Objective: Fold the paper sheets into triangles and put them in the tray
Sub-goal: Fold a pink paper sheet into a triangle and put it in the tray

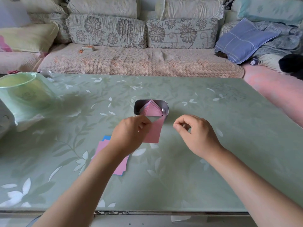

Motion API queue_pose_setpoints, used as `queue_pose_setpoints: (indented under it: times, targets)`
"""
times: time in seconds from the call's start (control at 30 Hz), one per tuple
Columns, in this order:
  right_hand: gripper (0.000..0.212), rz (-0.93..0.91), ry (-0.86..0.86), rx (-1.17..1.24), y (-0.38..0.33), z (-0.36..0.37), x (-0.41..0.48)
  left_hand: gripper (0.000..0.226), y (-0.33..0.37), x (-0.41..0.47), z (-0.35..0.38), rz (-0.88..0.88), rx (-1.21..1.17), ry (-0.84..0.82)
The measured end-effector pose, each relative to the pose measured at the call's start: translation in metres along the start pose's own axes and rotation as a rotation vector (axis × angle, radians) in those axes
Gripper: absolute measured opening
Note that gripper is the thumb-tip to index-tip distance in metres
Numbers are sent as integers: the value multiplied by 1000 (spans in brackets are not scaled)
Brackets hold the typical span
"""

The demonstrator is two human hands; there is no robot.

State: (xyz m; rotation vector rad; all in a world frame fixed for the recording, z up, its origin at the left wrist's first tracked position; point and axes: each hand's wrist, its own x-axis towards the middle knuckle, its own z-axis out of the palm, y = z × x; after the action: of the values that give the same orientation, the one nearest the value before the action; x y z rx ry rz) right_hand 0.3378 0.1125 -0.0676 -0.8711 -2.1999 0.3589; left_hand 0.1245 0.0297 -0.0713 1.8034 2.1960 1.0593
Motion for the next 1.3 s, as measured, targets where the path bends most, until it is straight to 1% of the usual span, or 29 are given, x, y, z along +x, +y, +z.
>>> queue_pose_setpoints:
  times: [0.03, 0.07, 0.13, 0.2, 0.27, 0.33, 0.37, 0.47, 0.53, 0.6, 0.67, 0.73, 0.8, 0.87, 0.97, 1.03, 1.1, 1.17, 1.2, 1.3]
  targets:
    - [9, -17, -5, 4, -1, 1, -1, 10, 0, 1, 3, -113, -123, -15]
    - [13, -37, -17, 10, -2, 3, -2, 11, 2, 2, 5, -222, -257, -19]
    - [35, -80, -64, 14, -5, 6, -5, 14, 7, 3, 10, -410, -497, -39]
    - [53, -124, -120, 5, -7, 8, -6, 14, 11, 2, 13, -538, -699, -120]
    - [53, -146, -143, 1, -8, 10, -6, 9, 14, 0, 13, -594, -829, -215]
    - [43, -141, -143, 18, -9, 11, -4, 6, 15, -1, 15, -609, -899, -275]
    - [36, -137, -143, 26, -9, 11, -3, 8, 15, -2, 15, -615, -921, -289]
    - [19, -130, -126, 36, -7, 11, -4, 19, 17, -2, 13, -617, -962, -319]
    - [11, -118, -98, 64, -6, 11, -4, 20, 19, -3, 11, -586, -945, -358]
    - [8, -80, -88, 122, -4, 12, -4, 20, 20, -4, 10, -547, -918, -398]
    - [7, 1, -98, 190, -3, 13, -4, 20, 20, -5, 9, -521, -912, -428]
    - [1, 140, -122, 279, -3, 15, -2, 23, 21, -5, 9, -499, -904, -452]
    - [8, 280, -157, 393, -1, 16, -1, 25, 21, -6, 9, -483, -903, -473]
    - [13, 362, -176, 470, 0, 15, 0, 26, 22, -6, 8, -467, -903, -499]
    - [12, 423, -175, 531, -1, 11, 1, 29, 22, -5, 8, -426, -866, -552]
    - [11, 435, -189, 528, -2, 10, 1, 36, 23, -5, 8, -395, -812, -579]
    - [13, 431, -216, 493, -2, 9, 2, 35, 24, -6, 10, -382, -775, -522]
    - [16, 426, -239, 471, -1, 10, 2, 21, 24, -7, 14, -372, -750, -391]
    - [16, 418, -247, 466, -1, 10, 1, 18, 24, -7, 16, -365, -744, -334]
    - [15, 389, -251, 449, 1, 12, 0, 17, 24, -8, 19, -336, -728, -263]
